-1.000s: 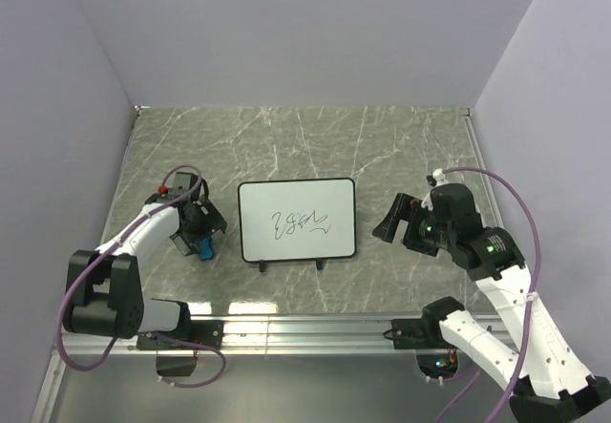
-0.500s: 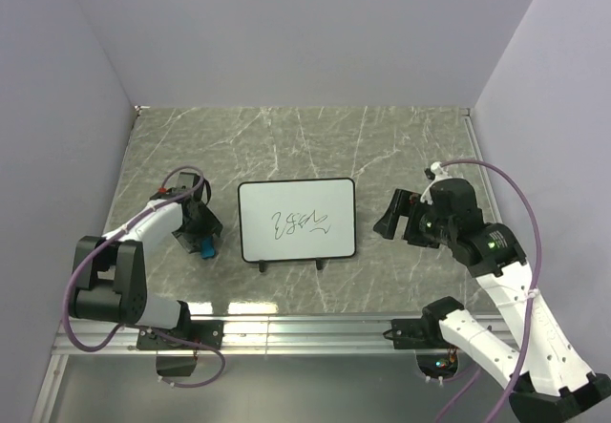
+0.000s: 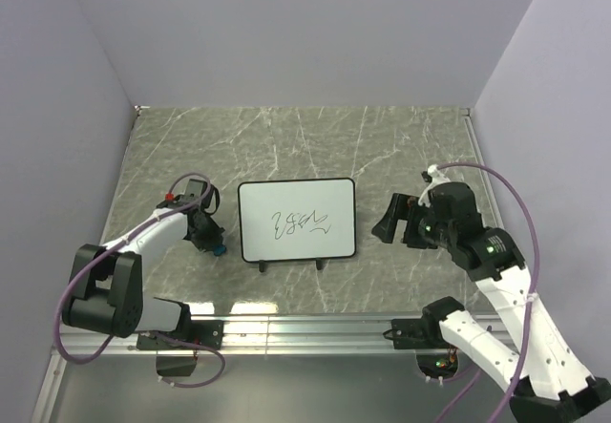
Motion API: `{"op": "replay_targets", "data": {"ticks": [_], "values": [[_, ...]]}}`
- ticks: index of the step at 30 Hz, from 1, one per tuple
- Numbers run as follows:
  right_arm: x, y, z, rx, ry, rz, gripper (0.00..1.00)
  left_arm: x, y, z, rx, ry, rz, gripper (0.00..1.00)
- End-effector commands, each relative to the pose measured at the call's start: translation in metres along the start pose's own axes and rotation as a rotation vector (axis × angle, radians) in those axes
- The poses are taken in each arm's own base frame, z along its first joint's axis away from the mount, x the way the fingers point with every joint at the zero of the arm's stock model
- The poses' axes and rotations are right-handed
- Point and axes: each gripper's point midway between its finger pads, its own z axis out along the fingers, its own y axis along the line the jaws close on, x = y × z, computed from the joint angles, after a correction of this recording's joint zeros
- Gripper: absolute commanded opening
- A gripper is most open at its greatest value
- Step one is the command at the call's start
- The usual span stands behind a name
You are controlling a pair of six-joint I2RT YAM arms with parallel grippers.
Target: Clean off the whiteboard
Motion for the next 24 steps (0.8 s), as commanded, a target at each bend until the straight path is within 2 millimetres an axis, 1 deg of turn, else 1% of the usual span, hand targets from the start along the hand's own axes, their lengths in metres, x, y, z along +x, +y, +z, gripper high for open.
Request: {"op": "replay_targets", "data": {"ticks": [1,2,3,4,5,6,7,8,9,10,11,12,13,14,15,16,17,18,19,21,22,24], "values": [[-0.013,0.017,0.019,-0.088,-0.016,-0.038,0.97,0.001,-0.005,0.001,0.009,0.001,-0.004,0.00],[-0.016,0.021,0.023,-0.107,-0.016,-0.042,0.97,-0.002,-0.006,-0.001,0.010,-0.006,0.007,0.01],[-0.018,0.023,0.032,-0.117,-0.002,-0.037,0.97,-0.004,-0.008,-0.005,0.011,-0.013,0.014,0.00],[-0.026,0.034,0.036,-0.179,-0.012,-0.041,0.97,-0.010,-0.015,-0.013,0.028,-0.031,0.022,0.00],[-0.030,0.038,0.040,-0.207,-0.011,-0.034,0.97,-0.015,-0.017,-0.018,0.030,-0.047,0.037,0.00],[-0.040,0.037,0.051,-0.231,-0.025,-0.012,0.97,-0.020,-0.021,-0.025,0.045,-0.065,0.041,0.00],[-0.042,0.041,0.055,-0.265,-0.011,0.017,0.97,-0.028,-0.029,-0.035,0.068,-0.090,0.044,0.00],[-0.046,0.040,0.061,-0.274,-0.009,0.035,0.97,-0.029,-0.028,-0.041,0.061,-0.090,0.060,0.00],[-0.045,0.034,0.074,-0.265,0.018,0.066,0.96,-0.033,-0.030,-0.047,0.067,-0.101,0.066,0.00],[-0.058,0.030,0.080,-0.275,-0.014,0.110,0.96,-0.039,-0.037,-0.059,0.096,-0.124,0.068,0.00],[-0.057,0.031,0.088,-0.320,0.021,0.141,0.95,-0.040,-0.036,-0.064,0.094,-0.124,0.082,0.00],[-0.055,0.027,0.095,-0.333,0.029,0.166,0.95,-0.041,-0.037,-0.070,0.107,-0.129,0.085,0.00],[-0.070,0.024,0.099,-0.357,-0.016,0.189,0.94,-0.045,-0.041,-0.081,0.136,-0.149,0.088,0.00],[-0.071,0.024,0.102,-0.385,-0.013,0.195,0.94,-0.045,-0.041,-0.086,0.146,-0.153,0.093,0.00],[-0.069,0.019,0.111,-0.386,0.003,0.211,0.94,-0.043,-0.040,-0.091,0.150,-0.153,0.099,0.00],[-0.075,0.020,0.115,-0.404,-0.016,0.203,0.94,-0.046,-0.040,-0.102,0.174,-0.171,0.097,0.00],[-0.073,0.020,0.122,-0.420,0.007,0.210,0.94,-0.045,-0.039,-0.107,0.180,-0.177,0.102,0.00],[-0.076,0.023,0.125,-0.446,-0.004,0.199,0.93,-0.044,-0.038,-0.116,0.204,-0.188,0.105,0.00],[-0.076,0.025,0.127,-0.462,0.006,0.218,0.92,-0.042,-0.041,-0.123,0.230,-0.198,0.120,0.00],[-0.068,0.027,0.134,-0.497,0.034,0.238,0.91,-0.041,-0.047,-0.133,0.283,-0.220,0.148,0.00],[-0.071,0.030,0.134,-0.517,0.018,0.238,0.91,-0.035,-0.051,-0.140,0.320,-0.224,0.173,0.00],[-0.063,0.031,0.137,-0.538,0.026,0.236,0.91,-0.030,-0.054,-0.144,0.347,-0.232,0.207,0.00]]}}
